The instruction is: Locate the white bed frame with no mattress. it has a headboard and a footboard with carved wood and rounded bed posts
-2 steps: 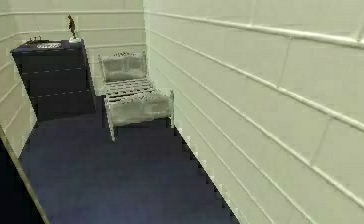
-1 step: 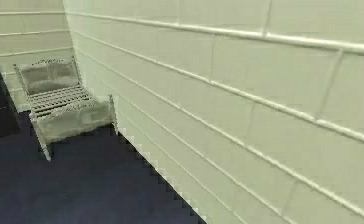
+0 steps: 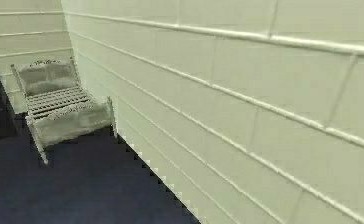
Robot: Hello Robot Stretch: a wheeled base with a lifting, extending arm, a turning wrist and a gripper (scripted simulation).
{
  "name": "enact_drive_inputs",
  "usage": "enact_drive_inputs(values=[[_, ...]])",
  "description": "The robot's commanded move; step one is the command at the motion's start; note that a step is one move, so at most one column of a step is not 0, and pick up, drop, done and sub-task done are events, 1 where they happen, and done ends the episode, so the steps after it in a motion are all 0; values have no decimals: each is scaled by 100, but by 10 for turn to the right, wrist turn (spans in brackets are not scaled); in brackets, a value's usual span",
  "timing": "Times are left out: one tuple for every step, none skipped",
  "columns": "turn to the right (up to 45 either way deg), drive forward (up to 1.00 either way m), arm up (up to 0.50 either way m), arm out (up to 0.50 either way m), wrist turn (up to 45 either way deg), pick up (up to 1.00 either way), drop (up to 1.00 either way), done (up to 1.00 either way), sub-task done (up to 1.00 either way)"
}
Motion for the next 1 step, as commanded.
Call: enact_drive_inputs(values=[[-360,0,0,0,0,0,0,0,0]])
